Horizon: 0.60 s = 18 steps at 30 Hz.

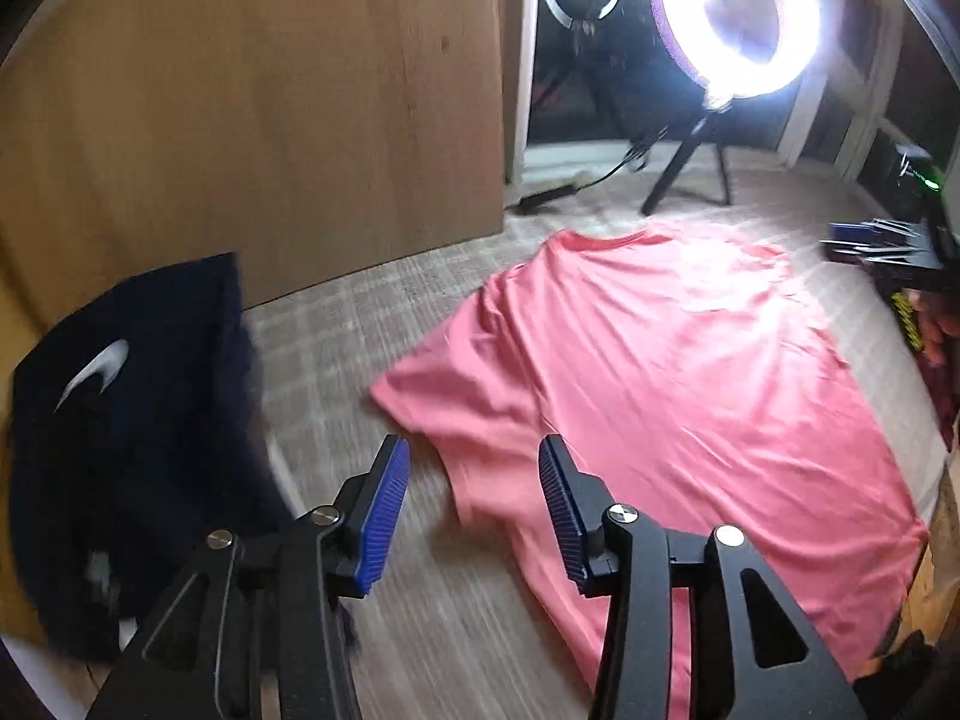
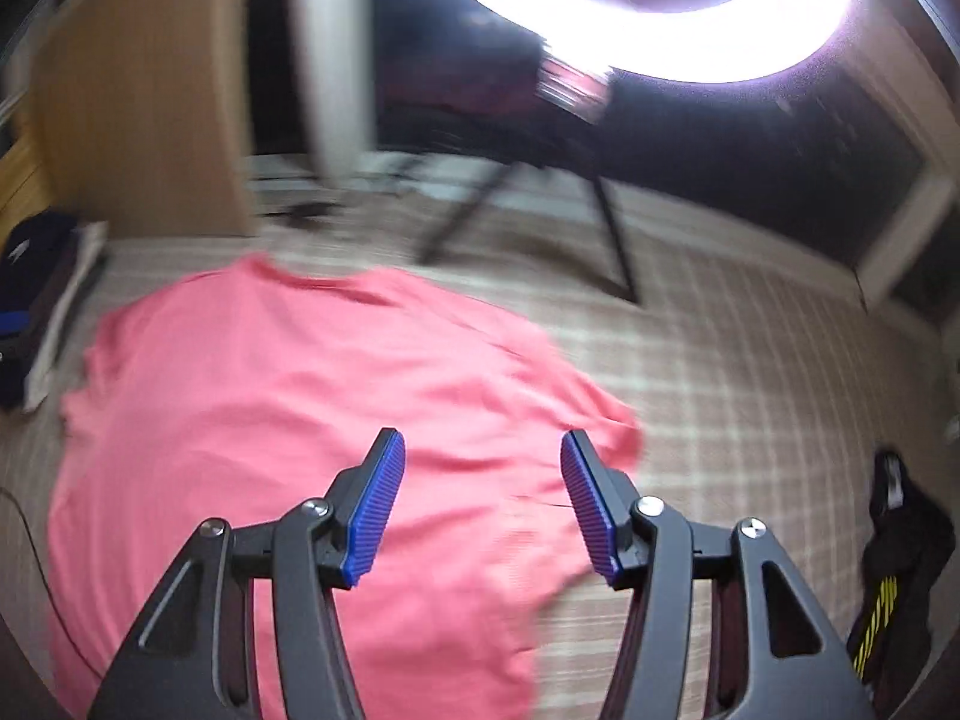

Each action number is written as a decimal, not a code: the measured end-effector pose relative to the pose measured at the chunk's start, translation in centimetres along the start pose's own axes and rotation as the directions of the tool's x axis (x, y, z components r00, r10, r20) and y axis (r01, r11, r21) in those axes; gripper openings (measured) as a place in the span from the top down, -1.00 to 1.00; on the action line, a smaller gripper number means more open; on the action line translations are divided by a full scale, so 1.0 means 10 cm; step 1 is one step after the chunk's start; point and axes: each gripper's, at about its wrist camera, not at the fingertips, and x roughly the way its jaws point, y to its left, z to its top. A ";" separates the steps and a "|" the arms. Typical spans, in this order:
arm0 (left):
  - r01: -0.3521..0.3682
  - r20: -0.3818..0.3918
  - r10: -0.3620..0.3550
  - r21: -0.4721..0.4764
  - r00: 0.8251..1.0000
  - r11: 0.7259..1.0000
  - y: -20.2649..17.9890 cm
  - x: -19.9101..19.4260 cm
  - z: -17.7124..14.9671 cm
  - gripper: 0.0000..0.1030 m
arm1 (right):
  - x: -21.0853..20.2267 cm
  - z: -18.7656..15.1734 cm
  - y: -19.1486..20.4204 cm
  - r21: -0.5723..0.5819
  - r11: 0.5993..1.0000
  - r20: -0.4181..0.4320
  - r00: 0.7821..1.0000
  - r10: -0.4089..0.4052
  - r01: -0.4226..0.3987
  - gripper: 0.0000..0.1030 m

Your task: Fold clothes

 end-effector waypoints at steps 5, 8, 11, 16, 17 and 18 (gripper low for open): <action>-0.012 -0.088 0.015 0.035 0.996 0.999 0.12 0.66 0.31 0.16 | 0.55 0.19 -0.53 0.039 0.999 -0.053 0.998 -0.024 0.026 -0.04; -0.003 -0.114 0.004 0.007 0.994 1.000 0.19 0.89 0.40 0.13 | 0.82 0.31 -0.64 0.052 0.998 -0.054 0.998 0.042 -0.039 -0.04; 0.009 -0.127 -0.012 -0.022 0.992 1.000 0.27 1.05 0.45 0.11 | 1.09 0.41 -0.63 0.043 0.993 -0.052 0.992 0.116 -0.114 -0.04; 0.016 -0.158 -0.018 -0.012 0.987 1.000 0.26 1.28 0.54 0.02 | 1.35 0.48 -0.50 0.002 0.984 -0.054 0.982 0.180 -0.181 -0.04; 0.019 -0.160 -0.020 -0.008 0.987 1.000 0.25 1.31 0.56 0.01 | 1.36 0.48 -0.48 0.000 0.982 -0.050 0.980 0.191 -0.191 -0.04; 0.022 -0.163 -0.022 -0.003 0.986 1.000 0.24 1.34 0.58 0.01 | 1.38 0.49 -0.46 -0.009 0.981 -0.050 0.980 0.191 -0.192 -0.04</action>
